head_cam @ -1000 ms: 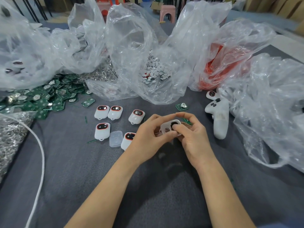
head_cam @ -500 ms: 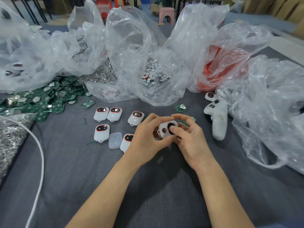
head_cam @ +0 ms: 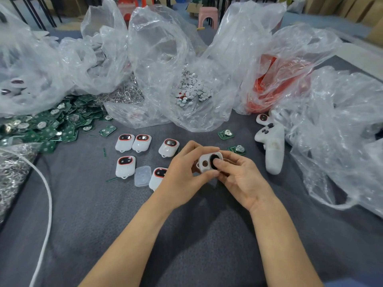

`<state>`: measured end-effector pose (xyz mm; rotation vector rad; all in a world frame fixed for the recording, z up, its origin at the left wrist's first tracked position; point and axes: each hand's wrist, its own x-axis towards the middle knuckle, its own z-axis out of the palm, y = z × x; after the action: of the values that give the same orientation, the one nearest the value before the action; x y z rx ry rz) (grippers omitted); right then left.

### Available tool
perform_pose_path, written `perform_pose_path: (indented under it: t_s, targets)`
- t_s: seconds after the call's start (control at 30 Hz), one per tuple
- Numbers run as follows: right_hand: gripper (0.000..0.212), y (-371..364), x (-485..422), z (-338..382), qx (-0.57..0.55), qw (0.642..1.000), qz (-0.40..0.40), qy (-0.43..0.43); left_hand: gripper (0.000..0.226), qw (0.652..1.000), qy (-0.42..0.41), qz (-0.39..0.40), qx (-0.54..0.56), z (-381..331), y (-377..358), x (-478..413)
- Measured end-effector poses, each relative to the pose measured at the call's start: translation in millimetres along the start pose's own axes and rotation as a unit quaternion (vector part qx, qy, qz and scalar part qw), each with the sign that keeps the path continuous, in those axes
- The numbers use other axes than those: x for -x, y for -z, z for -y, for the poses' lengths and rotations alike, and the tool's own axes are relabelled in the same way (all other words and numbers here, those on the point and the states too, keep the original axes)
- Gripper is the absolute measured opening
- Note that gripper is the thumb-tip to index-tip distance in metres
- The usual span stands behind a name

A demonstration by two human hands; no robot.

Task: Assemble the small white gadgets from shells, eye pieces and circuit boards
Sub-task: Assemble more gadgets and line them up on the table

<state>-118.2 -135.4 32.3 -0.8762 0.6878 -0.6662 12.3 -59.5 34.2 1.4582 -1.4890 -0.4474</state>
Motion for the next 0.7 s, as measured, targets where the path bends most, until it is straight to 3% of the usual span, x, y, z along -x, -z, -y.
perform_pose_path:
  t_s: [0.17,0.33,0.5,0.7]
  targets:
    - [0.009,0.8,0.6,-1.6,0.035,0.999,-0.02,0.027,0.039,1.0,-0.007,0.002,0.009,0.0,-2.0,0.7]
    - [0.008,-2.6,2.6,-5.5,0.172,0.977,-0.068,0.108,0.037,1.0,0.0,-0.024,-0.011,2.1,-2.8,-0.5]
    - [0.02,-3.4,0.9,-5.6,0.215,0.964,-0.065,0.144,0.024,0.993,0.092,-0.071,0.011,3.3,-7.3,-0.4]
    - [0.033,-6.1,0.9,-9.3,0.263,0.951,-0.033,0.158,0.023,0.987,0.121,-0.094,-0.04,4.9,-8.2,0.6]
